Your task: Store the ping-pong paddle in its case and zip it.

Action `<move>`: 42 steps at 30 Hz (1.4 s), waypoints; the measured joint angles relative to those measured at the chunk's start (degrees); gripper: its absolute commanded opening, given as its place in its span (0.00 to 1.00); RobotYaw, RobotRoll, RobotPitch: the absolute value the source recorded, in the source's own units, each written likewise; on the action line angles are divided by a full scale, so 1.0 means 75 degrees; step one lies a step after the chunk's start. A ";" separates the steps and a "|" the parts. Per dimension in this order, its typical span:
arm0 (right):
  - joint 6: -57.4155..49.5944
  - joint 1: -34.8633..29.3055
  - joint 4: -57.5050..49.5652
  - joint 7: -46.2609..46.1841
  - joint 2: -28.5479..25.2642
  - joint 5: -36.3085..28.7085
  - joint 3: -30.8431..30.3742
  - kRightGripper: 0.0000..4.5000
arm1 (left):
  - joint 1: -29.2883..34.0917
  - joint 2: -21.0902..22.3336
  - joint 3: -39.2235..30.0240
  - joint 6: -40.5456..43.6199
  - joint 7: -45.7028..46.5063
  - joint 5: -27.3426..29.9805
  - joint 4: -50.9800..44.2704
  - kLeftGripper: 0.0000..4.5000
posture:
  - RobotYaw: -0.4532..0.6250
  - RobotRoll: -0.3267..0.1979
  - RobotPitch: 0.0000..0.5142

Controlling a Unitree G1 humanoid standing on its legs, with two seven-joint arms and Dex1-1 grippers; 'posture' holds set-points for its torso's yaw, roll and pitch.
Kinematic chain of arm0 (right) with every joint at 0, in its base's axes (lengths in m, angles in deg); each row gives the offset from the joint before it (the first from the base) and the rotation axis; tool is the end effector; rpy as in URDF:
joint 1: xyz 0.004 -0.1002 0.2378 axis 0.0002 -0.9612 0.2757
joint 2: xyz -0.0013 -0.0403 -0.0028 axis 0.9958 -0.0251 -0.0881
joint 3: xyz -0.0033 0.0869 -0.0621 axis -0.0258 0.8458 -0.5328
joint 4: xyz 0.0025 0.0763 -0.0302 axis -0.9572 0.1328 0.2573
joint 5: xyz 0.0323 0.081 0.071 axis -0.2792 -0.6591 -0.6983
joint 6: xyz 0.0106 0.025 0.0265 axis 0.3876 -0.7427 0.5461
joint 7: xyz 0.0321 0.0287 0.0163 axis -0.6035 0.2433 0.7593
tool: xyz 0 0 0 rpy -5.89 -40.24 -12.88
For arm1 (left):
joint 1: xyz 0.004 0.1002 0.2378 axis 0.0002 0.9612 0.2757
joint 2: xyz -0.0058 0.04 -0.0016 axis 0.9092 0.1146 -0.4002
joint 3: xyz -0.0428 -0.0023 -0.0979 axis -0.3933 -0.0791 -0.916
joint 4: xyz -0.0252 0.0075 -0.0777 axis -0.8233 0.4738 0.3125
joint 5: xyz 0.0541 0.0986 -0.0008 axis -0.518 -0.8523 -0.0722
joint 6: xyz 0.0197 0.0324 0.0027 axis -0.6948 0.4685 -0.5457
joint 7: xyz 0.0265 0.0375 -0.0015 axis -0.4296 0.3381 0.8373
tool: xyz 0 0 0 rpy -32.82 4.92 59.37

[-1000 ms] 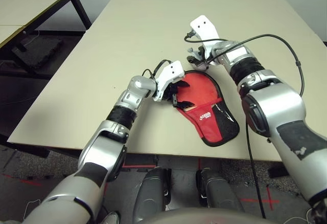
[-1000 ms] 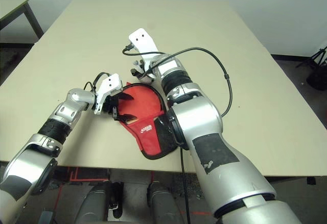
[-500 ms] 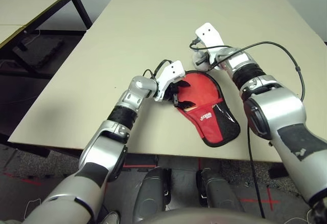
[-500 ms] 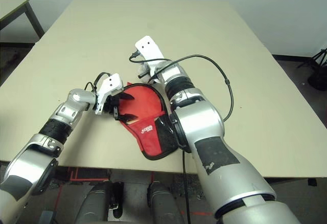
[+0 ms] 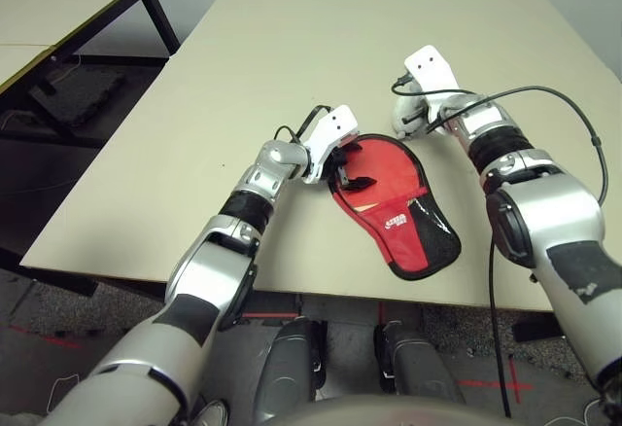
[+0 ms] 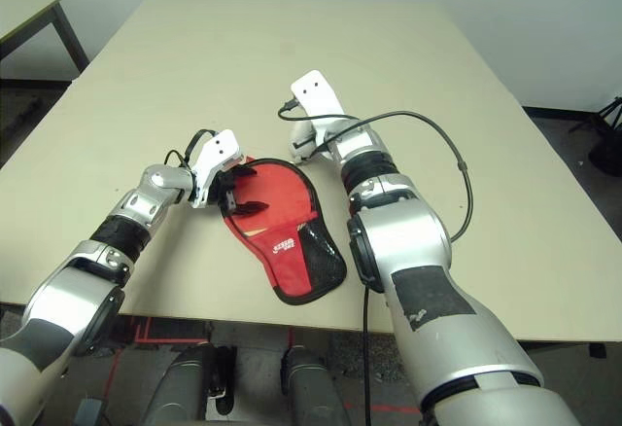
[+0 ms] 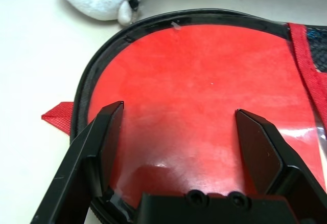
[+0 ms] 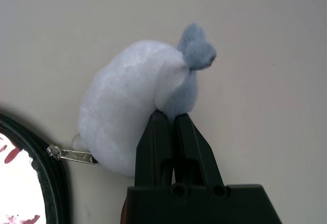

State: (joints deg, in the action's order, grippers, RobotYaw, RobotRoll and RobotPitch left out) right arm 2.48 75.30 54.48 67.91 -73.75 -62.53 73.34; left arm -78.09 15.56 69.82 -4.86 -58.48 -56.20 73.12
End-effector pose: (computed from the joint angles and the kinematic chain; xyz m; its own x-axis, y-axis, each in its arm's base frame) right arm 0.3908 -0.1608 0.1844 0.8688 0.0964 -0.4857 -0.2949 0.8887 -0.3512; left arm 0.3670 0.1261 0.1202 0.4315 -0.7757 -0.4606 0.9021 0.3696 0.2227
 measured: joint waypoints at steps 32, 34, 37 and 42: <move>-0.8034 -0.6594 -1.3790 0.0478 -0.1902 -0.1839 0.1798 0.00 | -0.1147 -0.0305 0.0164 0.0023 0.0872 -0.0666 0.1634 1.00 | 0.16 0.62 0.29; -0.8222 -0.7053 -1.4371 0.0626 -0.2056 -0.2083 0.1958 0.00 | -0.1196 -0.0312 0.0166 -0.0010 0.0891 -0.0674 0.1701 1.00 | 0.16 0.62 0.29; -0.8275 -0.7963 -1.5115 0.0899 -0.2404 -0.2558 0.2201 0.00 | -0.1242 -0.0286 0.0167 -0.0069 0.0908 -0.0717 0.1754 1.00 | 0.15 0.62 0.29; -0.8282 -0.9119 -1.6042 0.1277 -0.2924 -0.3328 0.2845 0.00 | -0.1355 -0.0259 0.0163 -0.0092 0.0938 -0.0848 0.1871 1.00 | 0.14 0.62 0.28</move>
State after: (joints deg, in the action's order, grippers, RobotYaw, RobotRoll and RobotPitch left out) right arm -59.64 6.90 -65.83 77.49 -95.68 -87.49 94.68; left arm -88.26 13.61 71.05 -5.55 -51.45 -62.56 87.15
